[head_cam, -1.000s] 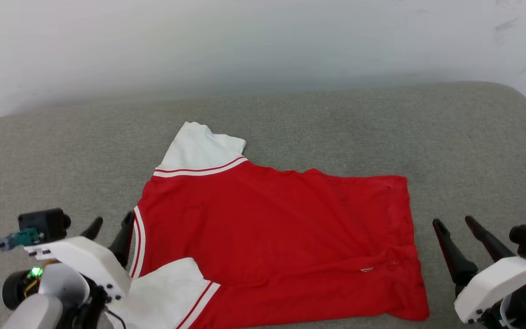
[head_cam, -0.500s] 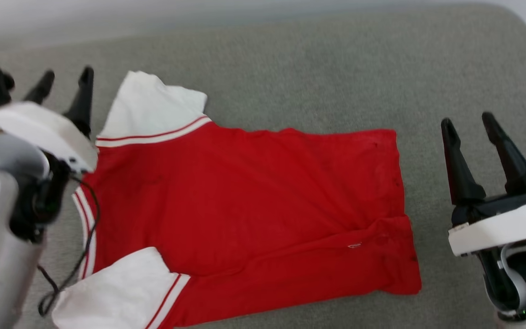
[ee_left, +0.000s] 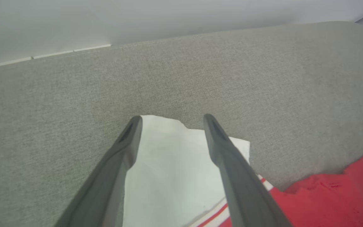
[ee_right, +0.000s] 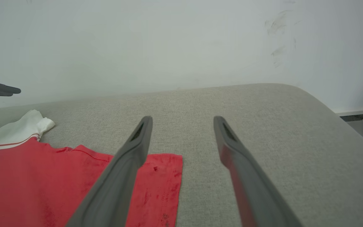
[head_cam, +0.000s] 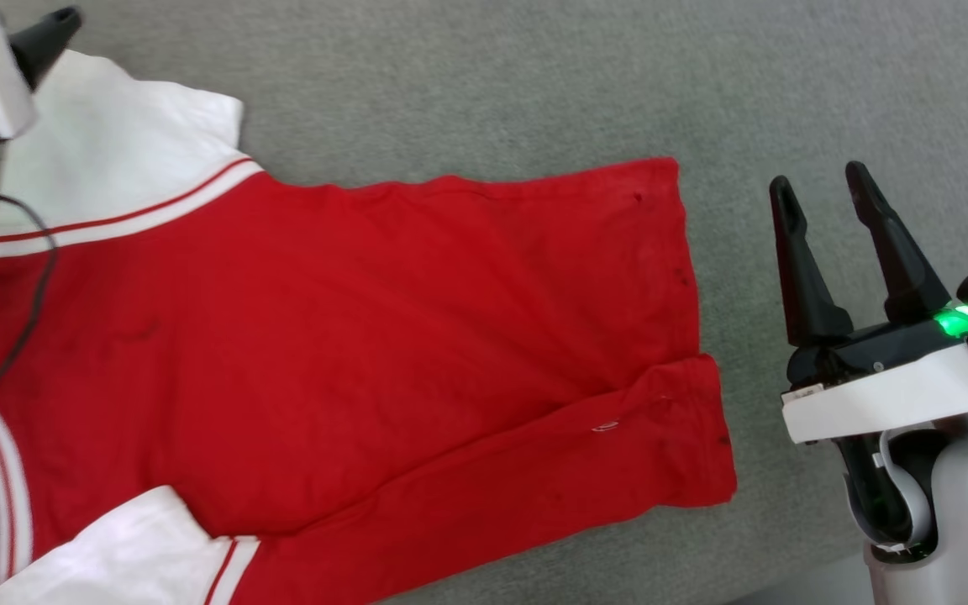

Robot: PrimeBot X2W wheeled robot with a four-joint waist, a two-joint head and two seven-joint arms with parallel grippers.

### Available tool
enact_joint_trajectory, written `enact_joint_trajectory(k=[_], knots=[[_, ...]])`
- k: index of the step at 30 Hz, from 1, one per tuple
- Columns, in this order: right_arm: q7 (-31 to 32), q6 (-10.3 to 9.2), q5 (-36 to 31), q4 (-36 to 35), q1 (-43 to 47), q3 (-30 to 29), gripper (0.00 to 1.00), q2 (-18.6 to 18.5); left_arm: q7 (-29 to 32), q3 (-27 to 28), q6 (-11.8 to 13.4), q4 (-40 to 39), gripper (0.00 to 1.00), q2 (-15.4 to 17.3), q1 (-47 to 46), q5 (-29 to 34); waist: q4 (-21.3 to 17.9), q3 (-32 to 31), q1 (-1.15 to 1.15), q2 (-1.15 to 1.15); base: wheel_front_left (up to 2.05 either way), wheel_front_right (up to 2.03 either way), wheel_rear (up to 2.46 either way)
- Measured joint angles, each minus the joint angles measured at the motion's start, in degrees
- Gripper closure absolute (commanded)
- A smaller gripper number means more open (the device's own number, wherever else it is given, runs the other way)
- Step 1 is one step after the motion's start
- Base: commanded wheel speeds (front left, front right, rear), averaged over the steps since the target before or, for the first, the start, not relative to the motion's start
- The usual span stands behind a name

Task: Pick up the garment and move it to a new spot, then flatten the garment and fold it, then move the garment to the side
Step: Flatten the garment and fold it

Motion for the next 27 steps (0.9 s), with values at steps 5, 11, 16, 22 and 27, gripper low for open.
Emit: enact_joint_trajectory(k=[5,11,16,22,27], knots=[[-1.24,0.00,1.19,0.97,-0.38,0.92,0.00,0.55,8.73,-1.27,2.94,2.50,0.00,3.02,-2.24,0.11,-2.36,2.70,0.00,0.00,0.00,0.00,0.00],[-2.41,0.00,2.19,2.32,-0.62,1.62,0.00,0.90,14.48,-1.20,6.51,3.57,0.00,4.74,-2.11,-1.03,-4.22,5.60,-0.01,0.00,0.00,0.00,0.00],[-2.71,0.00,2.99,3.34,-1.39,1.86,0.00,1.02,14.32,0.12,8.54,3.65,1.00,4.52,-1.13,-2.40,-5.03,6.35,-0.02,0.00,0.00,0.00,0.00],[-1.49,0.00,4.85,4.66,-1.57,1.31,0.00,0.64,10.70,0.76,8.17,5.01,1.00,3.41,0.62,-2.77,-4.50,5.03,-0.01,0.00,0.00,0.00,0.00],[2.99,0.00,9.07,7.56,-3.30,0.70,0.00,-1.55,8.09,-0.30,6.59,5.43,1.00,1.46,1.51,-2.33,-2.62,3.10,-0.01,0.00,0.00,0.00,0.00]])
